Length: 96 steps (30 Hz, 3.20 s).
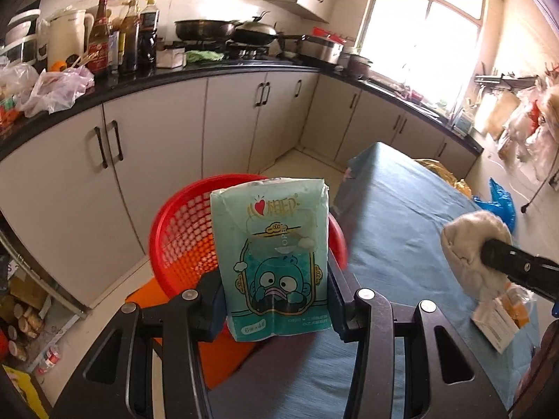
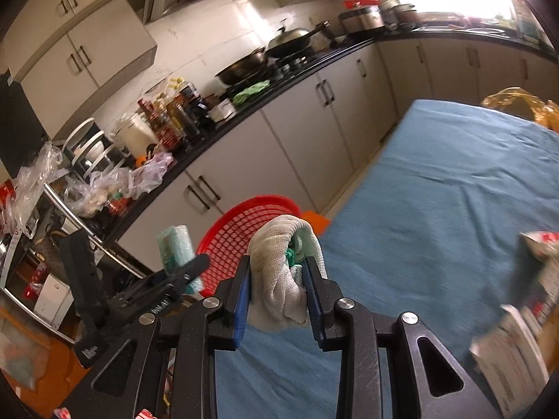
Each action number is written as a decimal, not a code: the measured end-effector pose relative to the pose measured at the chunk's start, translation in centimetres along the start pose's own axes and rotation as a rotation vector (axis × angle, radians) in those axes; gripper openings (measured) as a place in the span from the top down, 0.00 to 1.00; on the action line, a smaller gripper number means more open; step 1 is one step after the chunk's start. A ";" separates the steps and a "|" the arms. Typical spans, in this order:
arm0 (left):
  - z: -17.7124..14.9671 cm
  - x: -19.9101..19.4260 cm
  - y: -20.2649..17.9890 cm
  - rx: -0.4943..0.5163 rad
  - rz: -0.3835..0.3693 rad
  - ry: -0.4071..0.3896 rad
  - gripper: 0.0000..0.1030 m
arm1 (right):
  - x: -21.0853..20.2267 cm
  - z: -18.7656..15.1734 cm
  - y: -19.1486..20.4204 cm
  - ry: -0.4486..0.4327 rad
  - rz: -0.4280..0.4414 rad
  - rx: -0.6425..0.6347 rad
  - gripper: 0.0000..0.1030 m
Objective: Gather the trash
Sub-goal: 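Carry both items over the red basket and open both tools, then move both tools back over the table toward the remaining trash, then grasp the white barcode box with the left tool while the right tool grasps the clear plastic cup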
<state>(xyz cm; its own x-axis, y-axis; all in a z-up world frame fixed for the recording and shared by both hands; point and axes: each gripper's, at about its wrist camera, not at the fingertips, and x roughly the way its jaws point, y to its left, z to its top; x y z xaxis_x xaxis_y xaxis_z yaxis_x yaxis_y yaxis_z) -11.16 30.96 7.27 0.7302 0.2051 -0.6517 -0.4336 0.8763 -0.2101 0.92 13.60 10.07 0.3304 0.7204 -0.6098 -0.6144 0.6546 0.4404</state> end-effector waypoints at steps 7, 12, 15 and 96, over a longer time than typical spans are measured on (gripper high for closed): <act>0.8 2.7 2.1 -0.024 0.021 0.040 0.56 | 6.2 2.1 2.3 0.054 0.008 -0.021 0.69; 1.3 3.4 2.6 -0.023 0.024 0.039 0.46 | 8.9 3.2 2.4 0.063 0.008 -0.007 0.59; 1.5 3.1 2.8 -0.032 0.022 0.023 0.37 | 8.8 3.6 2.3 0.044 0.016 0.000 0.57; -9.0 0.5 -16.5 0.242 -0.367 0.283 0.32 | -20.2 -8.3 -17.0 -0.349 -0.249 0.232 0.59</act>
<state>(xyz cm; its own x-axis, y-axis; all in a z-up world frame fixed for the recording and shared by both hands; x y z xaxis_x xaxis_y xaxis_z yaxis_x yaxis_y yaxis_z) -8.37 12.68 3.80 0.6253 -0.2312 -0.7454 -0.0167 0.9509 -0.3089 -1.23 -14.00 9.39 0.6917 0.5434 -0.4756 -0.3235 0.8220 0.4687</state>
